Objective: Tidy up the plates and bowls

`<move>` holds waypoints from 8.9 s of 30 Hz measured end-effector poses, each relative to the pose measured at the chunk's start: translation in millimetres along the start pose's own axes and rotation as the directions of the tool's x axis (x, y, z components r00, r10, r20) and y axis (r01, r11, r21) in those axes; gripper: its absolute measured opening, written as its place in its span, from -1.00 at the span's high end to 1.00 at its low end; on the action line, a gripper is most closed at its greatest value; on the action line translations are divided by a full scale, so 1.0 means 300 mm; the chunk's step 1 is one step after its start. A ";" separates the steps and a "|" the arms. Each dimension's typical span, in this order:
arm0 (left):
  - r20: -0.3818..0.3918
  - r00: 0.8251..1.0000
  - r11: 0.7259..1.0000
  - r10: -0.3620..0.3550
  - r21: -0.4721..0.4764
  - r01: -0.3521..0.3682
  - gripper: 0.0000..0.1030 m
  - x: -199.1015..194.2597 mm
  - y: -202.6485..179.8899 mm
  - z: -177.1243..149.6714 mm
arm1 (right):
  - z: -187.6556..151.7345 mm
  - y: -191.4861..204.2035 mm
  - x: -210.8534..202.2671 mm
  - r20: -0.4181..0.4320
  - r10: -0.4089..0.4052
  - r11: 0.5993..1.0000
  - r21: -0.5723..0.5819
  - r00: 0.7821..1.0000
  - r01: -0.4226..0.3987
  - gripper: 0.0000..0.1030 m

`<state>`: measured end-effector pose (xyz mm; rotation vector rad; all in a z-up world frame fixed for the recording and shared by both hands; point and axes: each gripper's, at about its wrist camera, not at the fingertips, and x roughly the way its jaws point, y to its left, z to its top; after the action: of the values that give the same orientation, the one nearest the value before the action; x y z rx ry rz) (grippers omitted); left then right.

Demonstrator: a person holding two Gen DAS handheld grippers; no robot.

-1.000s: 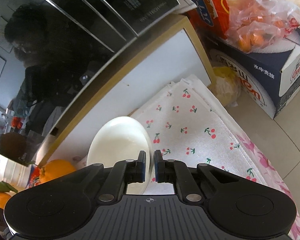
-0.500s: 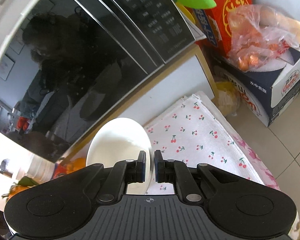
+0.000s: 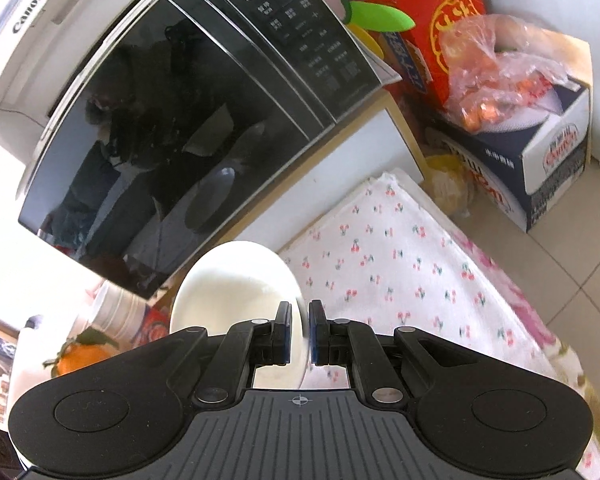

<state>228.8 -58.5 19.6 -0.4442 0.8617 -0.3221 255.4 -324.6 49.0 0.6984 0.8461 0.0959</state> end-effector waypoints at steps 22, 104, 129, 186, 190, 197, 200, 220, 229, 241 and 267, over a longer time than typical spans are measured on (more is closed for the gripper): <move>-0.039 0.999 1.000 -0.031 -0.002 0.031 0.80 -0.172 0.043 -0.276 | -0.284 -0.049 -0.208 -0.035 -0.033 0.999 -0.014 0.999 0.033 0.81; -0.191 0.981 0.986 0.043 0.164 -0.011 -0.54 0.002 0.059 -0.474 | -0.385 -0.203 -0.164 -0.085 -0.206 0.959 -0.217 0.975 0.184 -0.24; -0.130 0.992 0.882 0.011 0.468 0.051 -0.82 0.060 -0.002 -0.567 | -0.420 -0.287 -0.115 -0.086 -0.245 0.938 -0.272 0.966 0.214 -0.47; -0.148 0.986 0.875 -0.075 0.465 0.136 -0.12 0.073 -0.036 -0.537 | -0.398 -0.309 -0.114 -0.139 -0.192 0.979 -0.098 0.972 0.179 0.70; -0.133 0.987 0.878 -0.086 0.458 0.138 -0.12 0.046 -0.035 -0.515 | -0.392 -0.282 -0.136 -0.117 -0.177 0.981 -0.098 0.977 0.166 0.70; -0.097 0.992 0.875 -0.086 0.468 0.121 -0.12 -0.008 -0.016 -0.475 | -0.382 -0.213 -0.152 -0.083 -0.132 0.988 -0.097 0.988 0.123 0.70; -0.084 0.994 0.873 -0.075 0.477 0.106 -0.12 -0.032 -0.001 -0.460 | -0.383 -0.181 -0.145 -0.075 -0.113 0.990 -0.095 0.991 0.106 0.70; -0.054 0.998 0.908 0.017 0.419 0.007 -0.15 -0.105 0.170 -0.387 | -0.467 0.017 0.024 -0.103 -0.047 0.993 -0.110 0.994 0.036 0.68; -0.054 0.997 0.921 0.056 0.389 -0.030 -0.16 -0.108 0.230 -0.370 | -0.497 0.056 0.093 -0.117 -0.026 0.996 -0.090 0.993 0.016 0.67; -0.070 0.993 0.924 0.096 0.378 -0.063 -0.18 -0.085 0.257 -0.370 | -0.517 0.073 0.154 -0.148 -0.042 0.996 -0.085 0.988 0.029 0.67; -0.072 0.992 0.909 0.105 0.411 -0.066 -0.46 -0.079 0.243 -0.374 | -0.516 0.060 0.168 -0.179 -0.026 0.998 -0.057 0.984 0.016 0.56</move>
<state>133.2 -12.3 -65.1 -0.0010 0.8743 -0.4331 182.1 -211.5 -44.0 0.6348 1.0196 0.1646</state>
